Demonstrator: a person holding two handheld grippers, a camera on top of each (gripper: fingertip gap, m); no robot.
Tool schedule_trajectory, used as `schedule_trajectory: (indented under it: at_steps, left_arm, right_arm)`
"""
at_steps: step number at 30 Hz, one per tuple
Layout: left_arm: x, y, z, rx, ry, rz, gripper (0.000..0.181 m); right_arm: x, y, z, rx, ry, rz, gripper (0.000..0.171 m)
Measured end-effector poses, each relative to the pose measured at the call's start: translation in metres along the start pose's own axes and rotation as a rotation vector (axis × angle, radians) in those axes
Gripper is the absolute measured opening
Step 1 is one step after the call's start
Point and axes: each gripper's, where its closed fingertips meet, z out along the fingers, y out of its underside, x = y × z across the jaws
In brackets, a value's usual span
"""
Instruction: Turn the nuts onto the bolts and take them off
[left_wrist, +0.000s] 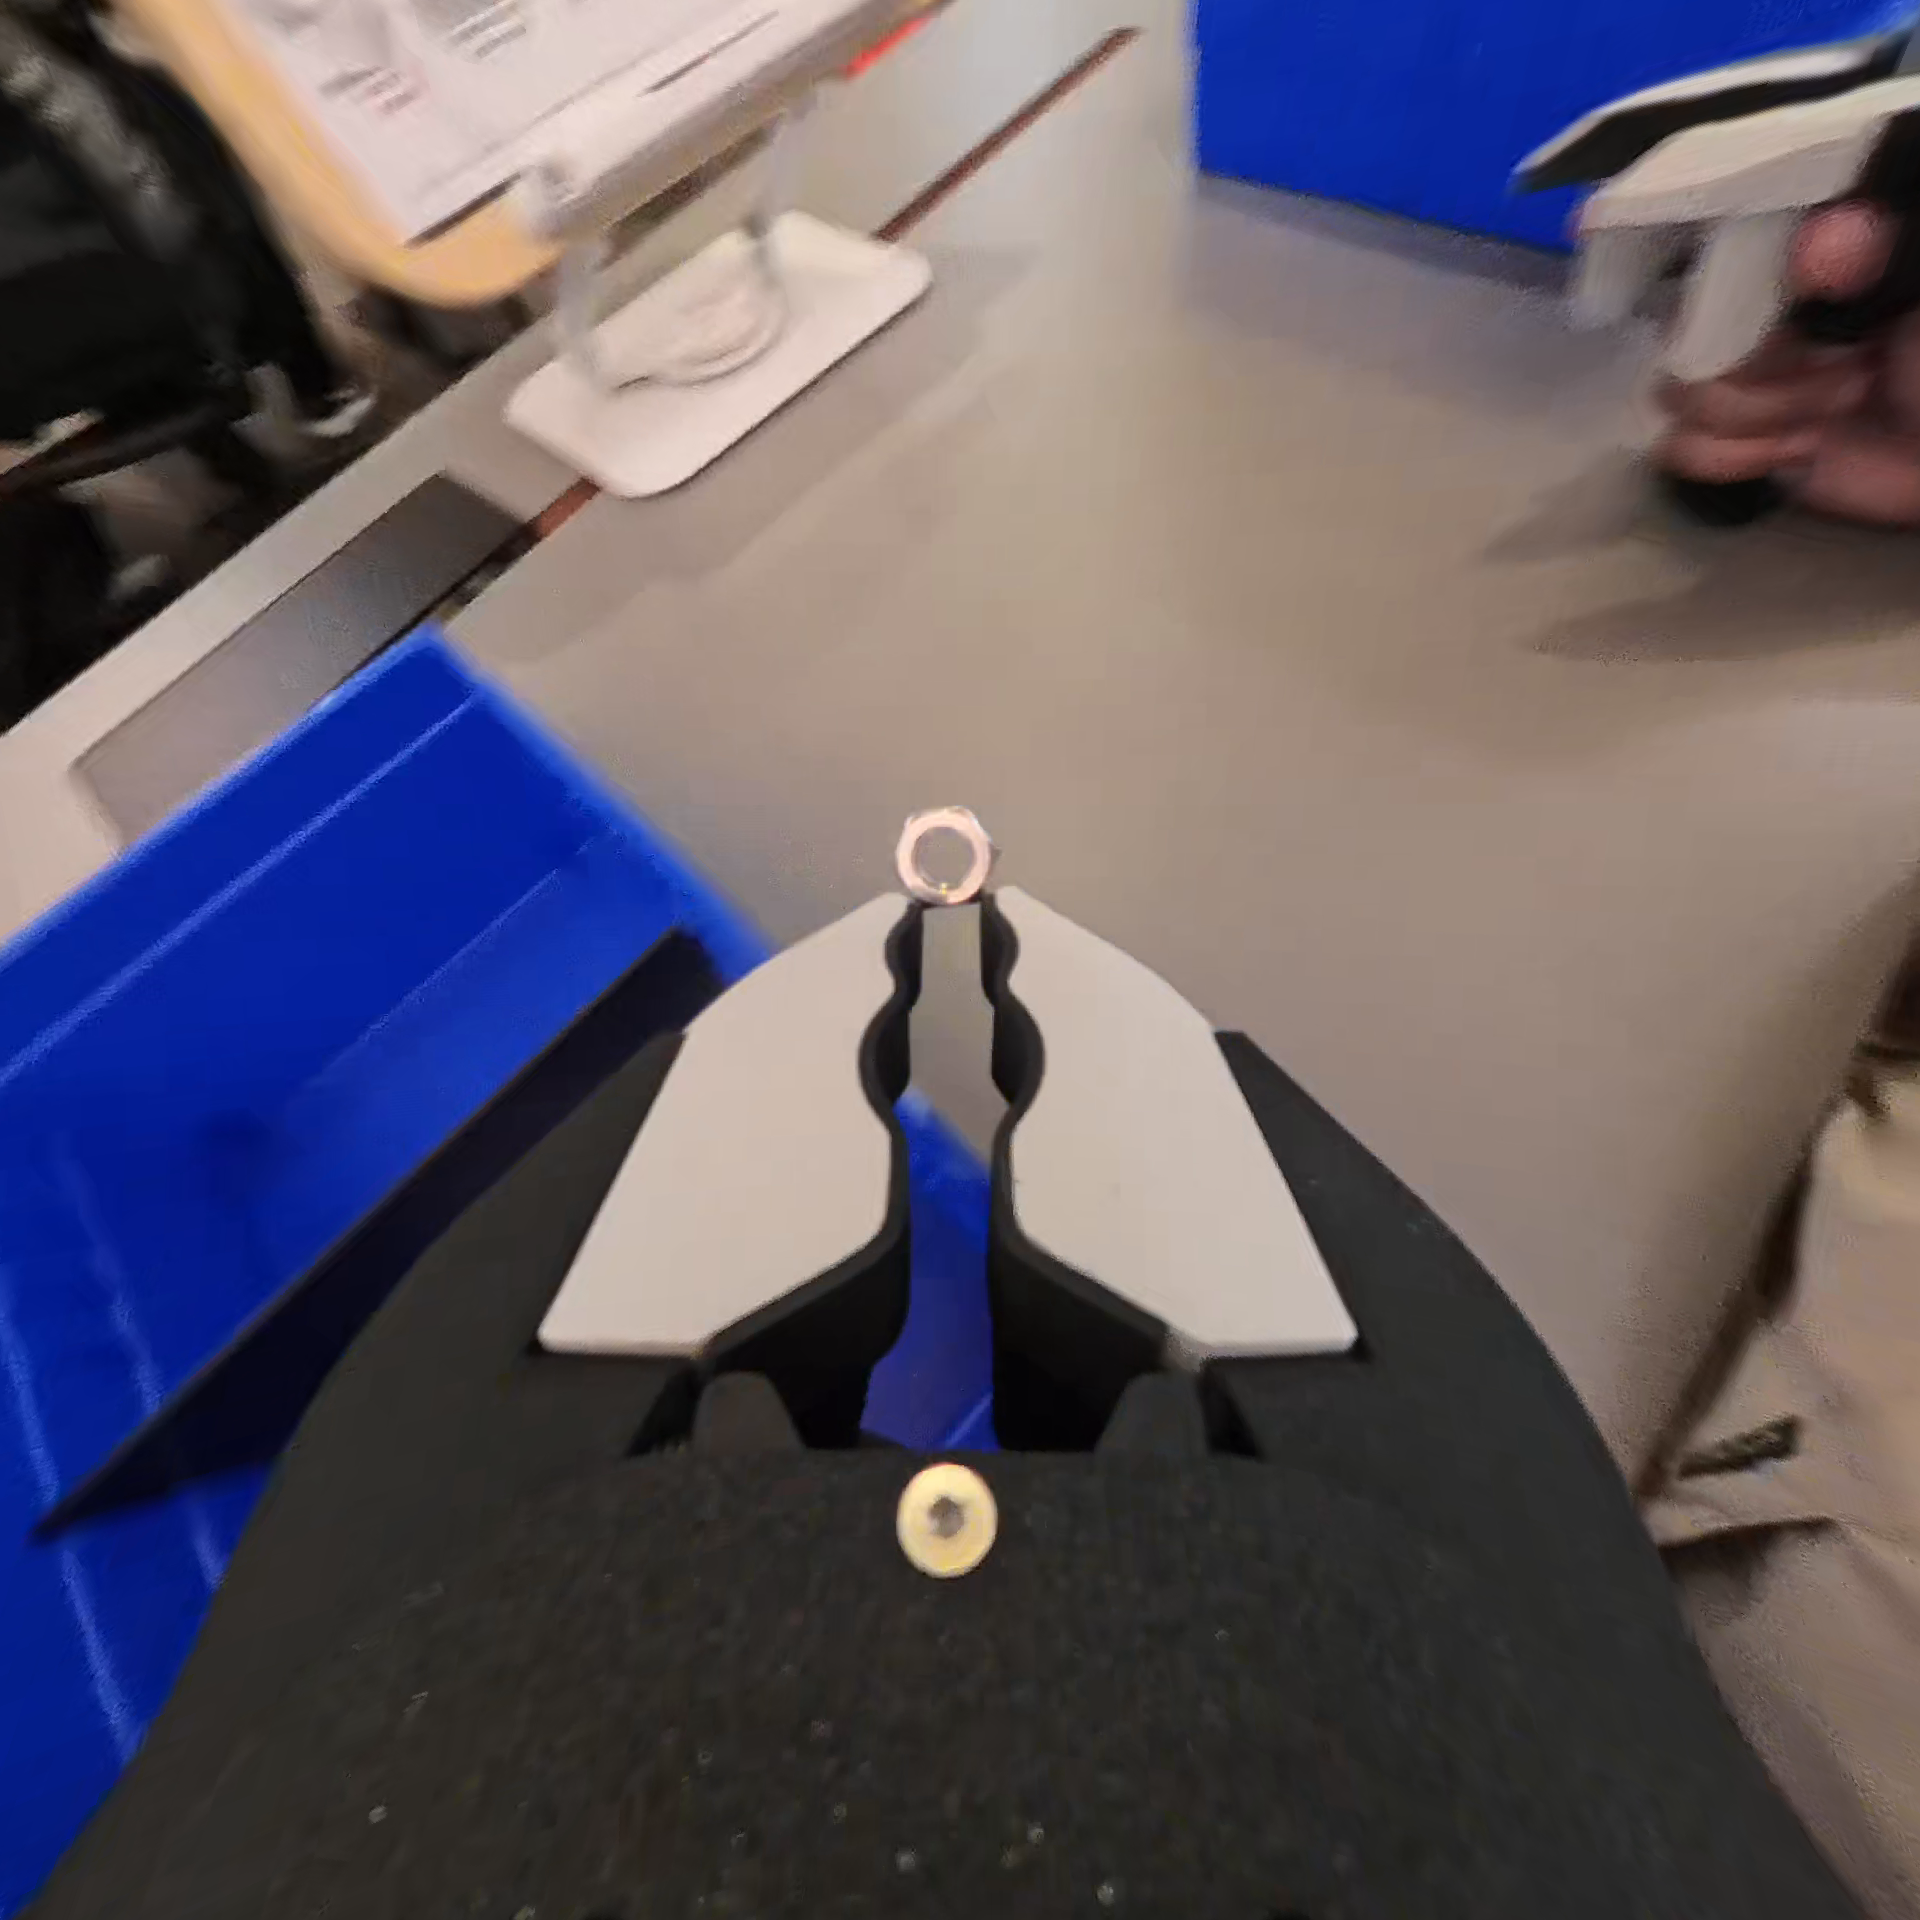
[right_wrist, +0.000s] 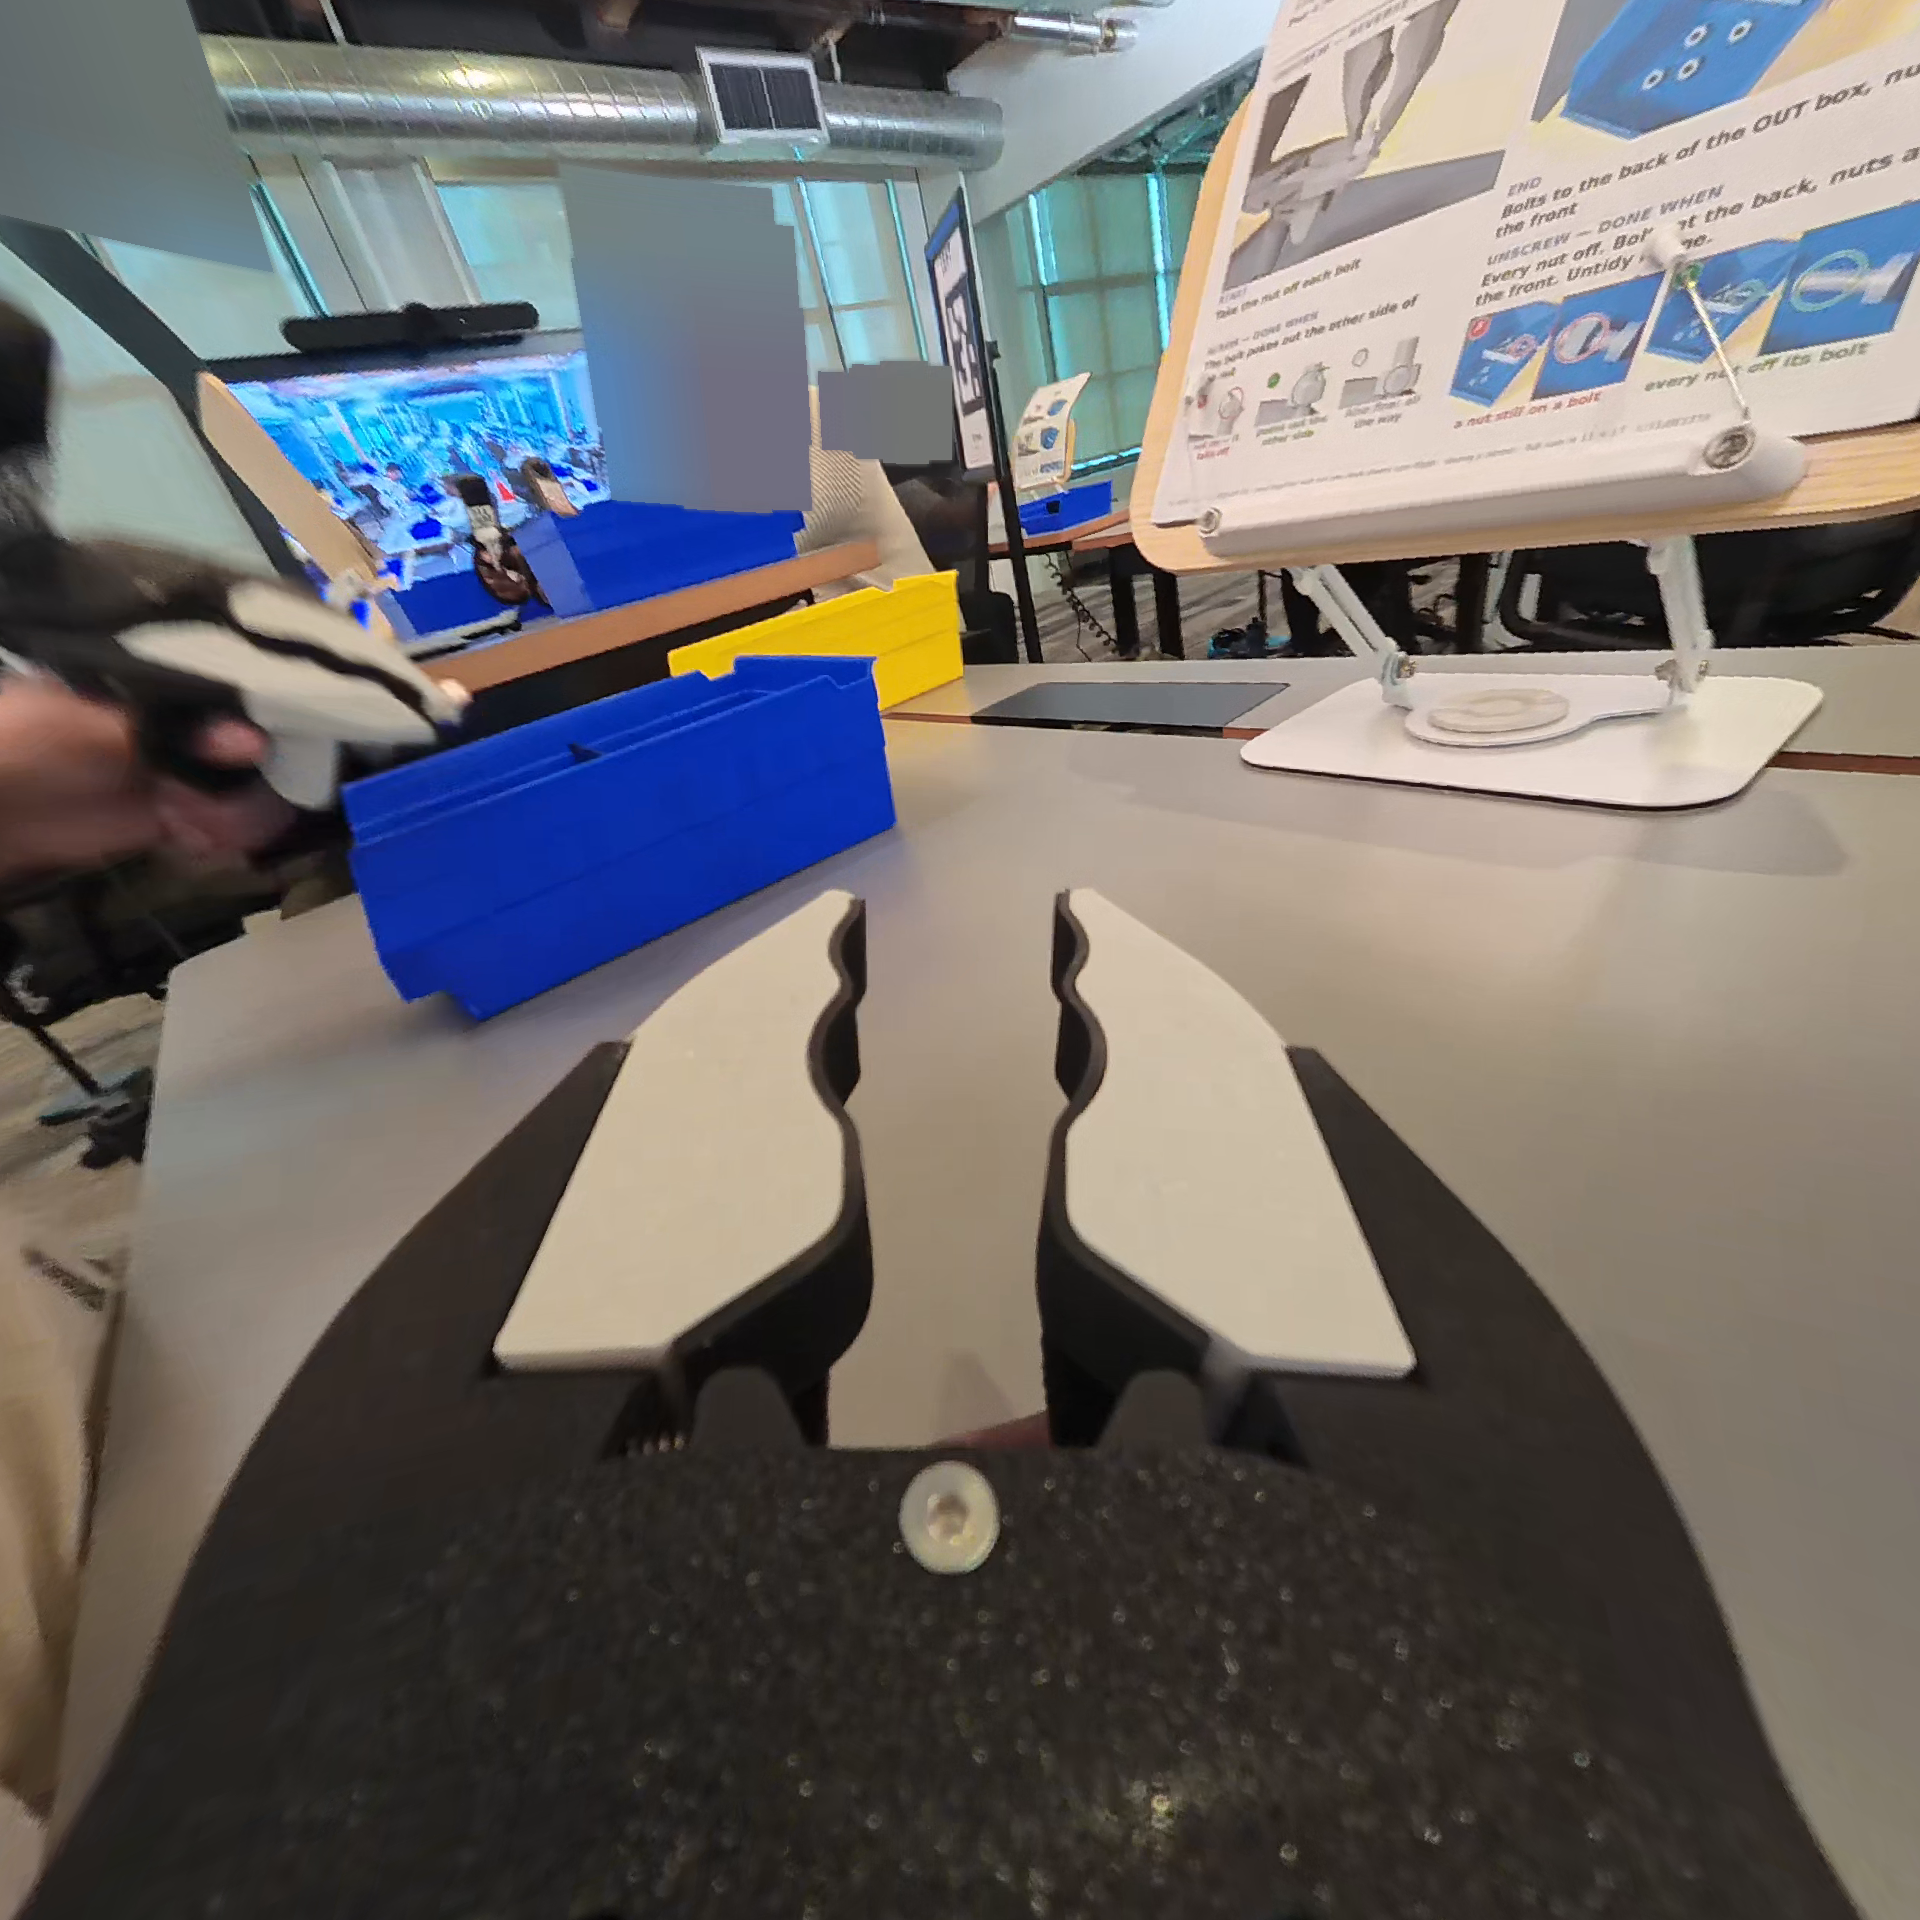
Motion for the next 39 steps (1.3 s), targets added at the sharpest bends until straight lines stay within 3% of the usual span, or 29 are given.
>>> schedule_trajectory:
  at_steps: [4,8,11,16,21,23,25,27,30,35,39]
  left_arm:
    - [0.03,-0.025,0.048,-0.288,0.199,0.196,0.01]
    - [0.028,-0.012,0.124,-0.633,0.344,0.423,0.01]
    - [0.02,-0.004,0.18,-0.796,0.425,0.469,0.01]
    - [0.012,-0.016,0.245,-0.801,0.488,0.51,0.009]
    - [0.023,-0.022,0.274,-0.781,0.54,0.567,0.009]
    - [0.024,-0.021,0.283,-0.782,0.532,0.595,0.0]
    - [0.029,-0.021,0.285,-0.764,0.562,0.586,0.002]
    - [0.032,-0.019,0.279,-0.757,0.607,0.576,0.018]
    - [0.021,-0.027,0.264,-0.667,0.554,0.569,0.027]
    - [-0.033,-0.044,0.176,-0.536,0.432,0.378,0.035]
    - [-0.116,-0.034,0.093,-0.472,0.13,0.163,0.045]
  right_arm:
    - [0.002,0.002,0.001,-0.021,0.044,-0.044,0.034]
    - [-0.001,0.005,-0.001,-0.05,0.085,-0.124,0.033]
    - [-0.003,0.005,-0.002,-0.055,0.103,-0.185,0.033]
    - [-0.001,0.006,-0.004,-0.067,0.129,-0.212,0.032]
    - [0.007,0.005,-0.006,-0.057,0.128,-0.142,0.032]
    - [0.01,0.005,-0.006,-0.056,0.129,-0.122,0.032]
    - [0.012,0.004,-0.006,-0.05,0.131,-0.107,0.032]
    - [0.014,0.004,-0.006,-0.047,0.134,-0.094,0.032]
    - [0.017,0.003,-0.005,-0.04,0.135,-0.078,0.032]
    - [0.022,-0.002,-0.007,0.0,0.118,-0.02,0.03]
    - [0.025,-0.002,-0.005,0.005,0.104,0.014,0.03]
